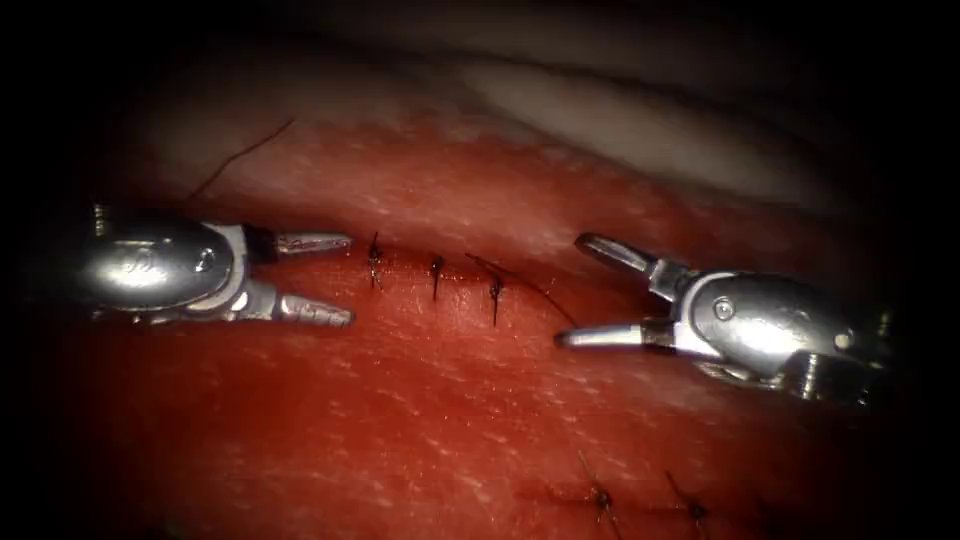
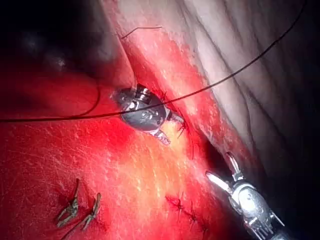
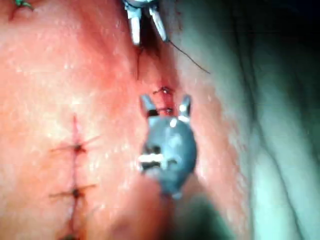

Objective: Wound Closure

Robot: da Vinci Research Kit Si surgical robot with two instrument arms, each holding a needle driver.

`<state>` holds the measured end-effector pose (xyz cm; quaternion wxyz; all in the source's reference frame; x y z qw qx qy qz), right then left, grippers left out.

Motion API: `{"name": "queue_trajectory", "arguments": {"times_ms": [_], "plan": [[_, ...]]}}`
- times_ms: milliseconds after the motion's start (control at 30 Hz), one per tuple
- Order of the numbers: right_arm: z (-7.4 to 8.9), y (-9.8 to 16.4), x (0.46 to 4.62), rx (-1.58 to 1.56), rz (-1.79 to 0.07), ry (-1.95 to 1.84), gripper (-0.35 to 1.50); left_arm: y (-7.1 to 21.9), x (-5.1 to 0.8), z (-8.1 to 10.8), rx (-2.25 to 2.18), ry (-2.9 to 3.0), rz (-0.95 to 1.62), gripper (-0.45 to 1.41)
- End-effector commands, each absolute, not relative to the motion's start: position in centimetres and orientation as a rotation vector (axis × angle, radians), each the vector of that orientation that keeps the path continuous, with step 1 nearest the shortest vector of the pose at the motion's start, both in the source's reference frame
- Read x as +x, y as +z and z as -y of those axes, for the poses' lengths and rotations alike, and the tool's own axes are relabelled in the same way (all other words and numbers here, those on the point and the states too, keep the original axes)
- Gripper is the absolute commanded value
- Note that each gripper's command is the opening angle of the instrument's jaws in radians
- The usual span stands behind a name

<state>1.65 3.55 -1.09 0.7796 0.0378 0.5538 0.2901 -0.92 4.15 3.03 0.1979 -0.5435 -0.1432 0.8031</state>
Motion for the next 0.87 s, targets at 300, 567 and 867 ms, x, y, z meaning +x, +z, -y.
{"name": "queue_trajectory", "arguments": {"times_ms": [300, 567, 867], "plan": [[-3.52, -1.07, 1.64, 0.079, -1.182, 0.590, 1.11, 3.28, -0.87, -4.26, -1.540, 2.281, 0.477, 0.58], [-3.52, -1.07, 1.59, 0.088, -1.169, 0.577, 1.09, 3.28, -0.93, -4.26, -1.547, 2.279, 0.485, 0.58], [-3.52, -1.09, 1.56, 0.088, -1.169, 0.570, 1.08, 3.25, -0.89, -4.23, -1.548, 2.288, 0.493, 0.58]]}}
